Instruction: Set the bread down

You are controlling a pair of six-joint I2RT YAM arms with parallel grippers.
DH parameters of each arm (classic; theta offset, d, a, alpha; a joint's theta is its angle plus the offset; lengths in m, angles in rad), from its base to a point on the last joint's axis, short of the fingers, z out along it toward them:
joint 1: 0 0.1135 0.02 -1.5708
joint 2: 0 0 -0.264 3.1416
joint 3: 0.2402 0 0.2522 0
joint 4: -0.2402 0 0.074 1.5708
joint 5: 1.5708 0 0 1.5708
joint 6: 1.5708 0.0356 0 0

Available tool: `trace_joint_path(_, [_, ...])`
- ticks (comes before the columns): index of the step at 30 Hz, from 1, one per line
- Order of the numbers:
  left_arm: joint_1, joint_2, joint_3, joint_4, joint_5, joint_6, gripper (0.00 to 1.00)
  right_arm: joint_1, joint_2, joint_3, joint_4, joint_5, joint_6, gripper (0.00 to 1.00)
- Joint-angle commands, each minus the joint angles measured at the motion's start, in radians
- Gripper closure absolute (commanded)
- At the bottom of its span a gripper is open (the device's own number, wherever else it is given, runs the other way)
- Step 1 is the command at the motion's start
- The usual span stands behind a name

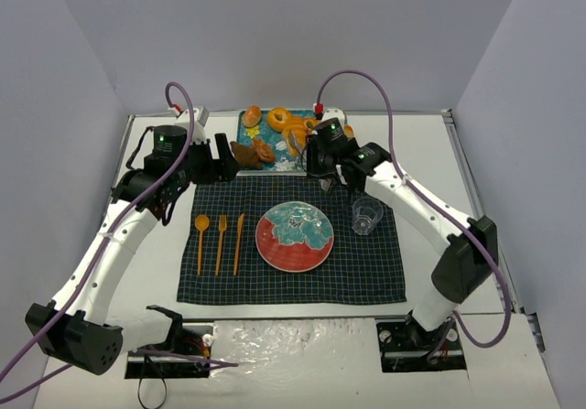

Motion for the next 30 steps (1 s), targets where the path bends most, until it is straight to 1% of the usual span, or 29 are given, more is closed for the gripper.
trace_joint_path(1, [0.002,-0.019,0.013,0.066,-0.003,-0.01,0.27,0.004,-0.17,-0.002,-0.028,-0.111,0.014,1.0])
trace_joint_path(6, [0.004,-0.021,0.013,0.072,0.005,-0.013,0.27,0.01,-0.271,-0.06,-0.103,-0.208,0.032,1.0])
trace_joint_path(17, [0.003,-0.031,0.033,0.058,0.006,-0.01,0.27,0.057,-0.426,-0.22,-0.269,-0.279,0.064,1.0])
trace_joint_path(23, [0.002,-0.034,0.033,0.058,0.008,-0.011,0.27,0.101,-0.473,-0.297,-0.312,-0.294,0.088,1.0])
trace_joint_path(30, [0.003,-0.033,0.033,0.059,0.013,-0.01,0.27,0.173,-0.462,-0.355,-0.312,-0.275,0.119,1.0])
